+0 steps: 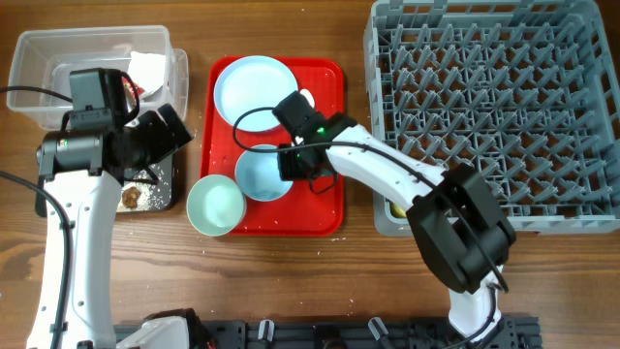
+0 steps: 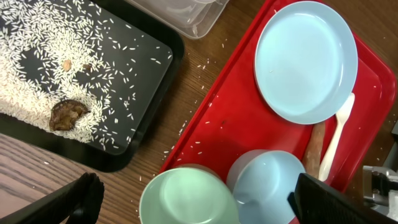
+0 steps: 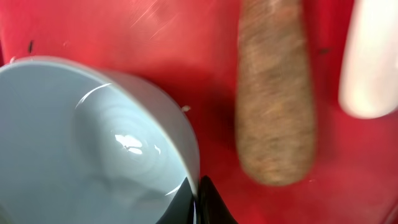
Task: Sort waste into correct bins and load items into the dishwasher rack
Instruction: 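Grasp the light-blue bowl on the red tray with the right gripper, then carry the light-blue bowl into the dish rack, release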
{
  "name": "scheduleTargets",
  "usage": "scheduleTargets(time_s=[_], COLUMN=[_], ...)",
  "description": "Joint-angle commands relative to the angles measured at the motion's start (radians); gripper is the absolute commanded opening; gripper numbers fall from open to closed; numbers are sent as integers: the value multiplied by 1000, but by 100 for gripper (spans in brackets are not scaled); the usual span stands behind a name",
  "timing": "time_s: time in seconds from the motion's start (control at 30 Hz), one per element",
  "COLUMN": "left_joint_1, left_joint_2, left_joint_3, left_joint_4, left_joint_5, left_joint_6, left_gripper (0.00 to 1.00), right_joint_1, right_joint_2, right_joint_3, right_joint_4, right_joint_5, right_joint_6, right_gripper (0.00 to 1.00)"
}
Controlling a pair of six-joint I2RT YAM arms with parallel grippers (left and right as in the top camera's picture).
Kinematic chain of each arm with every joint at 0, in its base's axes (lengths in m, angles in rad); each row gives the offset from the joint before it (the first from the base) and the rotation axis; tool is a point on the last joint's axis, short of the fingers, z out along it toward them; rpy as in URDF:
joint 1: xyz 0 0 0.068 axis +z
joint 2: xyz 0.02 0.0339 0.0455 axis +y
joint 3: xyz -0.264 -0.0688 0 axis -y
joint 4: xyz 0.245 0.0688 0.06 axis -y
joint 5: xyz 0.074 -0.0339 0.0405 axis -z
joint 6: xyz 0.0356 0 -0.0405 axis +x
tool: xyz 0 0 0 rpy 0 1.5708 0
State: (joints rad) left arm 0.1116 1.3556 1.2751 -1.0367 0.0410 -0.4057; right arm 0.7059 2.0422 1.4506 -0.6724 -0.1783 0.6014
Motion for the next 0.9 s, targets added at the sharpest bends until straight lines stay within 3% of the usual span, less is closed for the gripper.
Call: scheduleTargets(time_s=[0.0, 0.23, 0.3, 0.47, 0.53, 0.73, 0.8, 0.87], left_joint_1=[5, 5, 5, 5, 5, 5, 5, 5], left_joint_2=[0, 0, 0, 0, 0, 0, 0, 0], left_joint_3=[15, 15, 15, 15, 15, 15, 15, 15], left_joint_4=[-1, -1, -1, -1, -1, -1, 0, -1], left_joint_5=[-16, -16, -16, -16, -16, -16, -16, -16], left_joint_6=[2, 2, 2, 2, 2, 2, 2, 2], left_gripper=[100, 100, 100, 100, 100, 100, 100, 100], right_joint_1=[-53, -178, -203, -303, -344, -372, -373, -372], right_joint_2=[-63, -333, -387, -371, -294, -33, 35, 67], right_joint_3=[54, 215, 239, 223, 222, 222, 222, 221], right_joint_4=[-10, -33, -31, 2, 77, 498, 539, 527], right_joint_5=[-2, 66, 225, 1014, 1088, 1264, 1278, 1323], right_joint_6=[-35, -232, -256, -397, -537, -1267, -1384, -1384], right_gripper=[4, 4, 4, 4, 4, 4, 4, 4])
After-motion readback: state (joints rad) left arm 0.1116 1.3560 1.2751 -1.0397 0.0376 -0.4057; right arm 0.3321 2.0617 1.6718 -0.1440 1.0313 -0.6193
